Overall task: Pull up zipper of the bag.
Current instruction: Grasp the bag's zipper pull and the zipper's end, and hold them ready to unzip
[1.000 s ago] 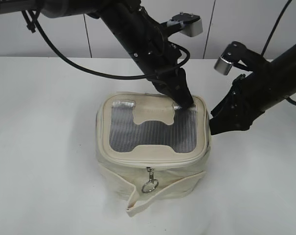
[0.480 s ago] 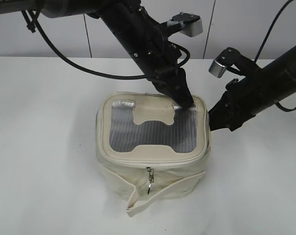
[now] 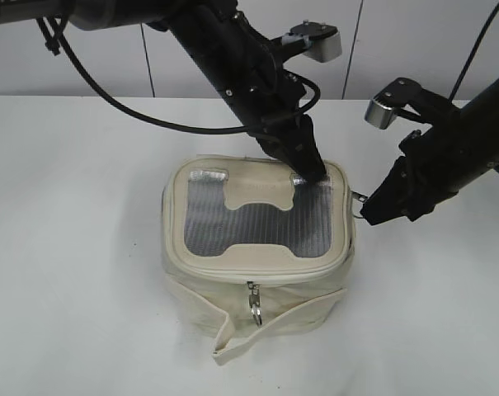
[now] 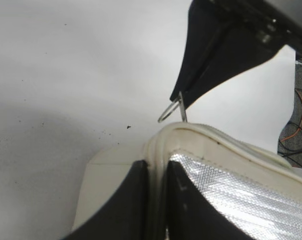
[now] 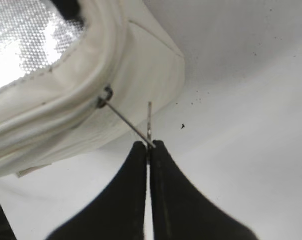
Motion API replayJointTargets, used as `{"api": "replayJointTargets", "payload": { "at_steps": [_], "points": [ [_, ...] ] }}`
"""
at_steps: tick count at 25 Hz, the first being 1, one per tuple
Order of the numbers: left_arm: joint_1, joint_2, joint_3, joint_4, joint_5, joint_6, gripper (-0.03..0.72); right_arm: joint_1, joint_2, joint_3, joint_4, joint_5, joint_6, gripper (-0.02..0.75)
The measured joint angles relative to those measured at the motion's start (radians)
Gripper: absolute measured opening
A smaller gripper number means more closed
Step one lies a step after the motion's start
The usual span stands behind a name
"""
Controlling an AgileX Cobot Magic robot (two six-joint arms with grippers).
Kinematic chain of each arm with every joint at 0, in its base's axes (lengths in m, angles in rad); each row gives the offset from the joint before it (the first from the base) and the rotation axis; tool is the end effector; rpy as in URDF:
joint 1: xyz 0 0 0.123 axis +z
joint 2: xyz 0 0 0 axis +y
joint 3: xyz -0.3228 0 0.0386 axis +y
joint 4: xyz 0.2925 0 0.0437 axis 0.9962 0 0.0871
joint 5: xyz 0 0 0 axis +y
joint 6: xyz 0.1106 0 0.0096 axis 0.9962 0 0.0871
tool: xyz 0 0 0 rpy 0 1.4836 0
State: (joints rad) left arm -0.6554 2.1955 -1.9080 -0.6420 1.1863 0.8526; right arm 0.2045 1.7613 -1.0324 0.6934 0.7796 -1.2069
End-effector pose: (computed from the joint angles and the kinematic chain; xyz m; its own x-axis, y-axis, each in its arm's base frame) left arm 0.3884 -0.3764 0.2322 -0.2987 0.8039 -0.5142 0.9401 0.1553 -0.3033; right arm 0.3556 0.1247 0.1751 -0.5473 -0.6823 -0.4847 -0.8234 0.5426 0.1660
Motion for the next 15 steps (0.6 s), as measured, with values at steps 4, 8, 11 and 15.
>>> {"api": "replayJointTargets", "payload": {
  "at_steps": [4, 8, 11, 15],
  "points": [
    [0.000, 0.000, 0.000, 0.000, 0.000, 0.000, 0.081, 0.000, -0.013, 0.000, -0.012, 0.031, 0.025, 0.008],
    [0.000, 0.000, 0.000, 0.000, 0.000, 0.000, 0.081, 0.000, -0.013, 0.000, -0.013, 0.092, 0.044, 0.008],
    [-0.002, 0.000, 0.000, 0.000, 0.001, 0.000, 0.080, 0.000, -0.013, 0.000, -0.010, 0.129, 0.064, 0.008],
    [-0.003, 0.000, 0.000, -0.002, 0.004, -0.001, 0.079, 0.000, -0.015, 0.000, -0.013, 0.157, 0.106, 0.008]
  ]
}}
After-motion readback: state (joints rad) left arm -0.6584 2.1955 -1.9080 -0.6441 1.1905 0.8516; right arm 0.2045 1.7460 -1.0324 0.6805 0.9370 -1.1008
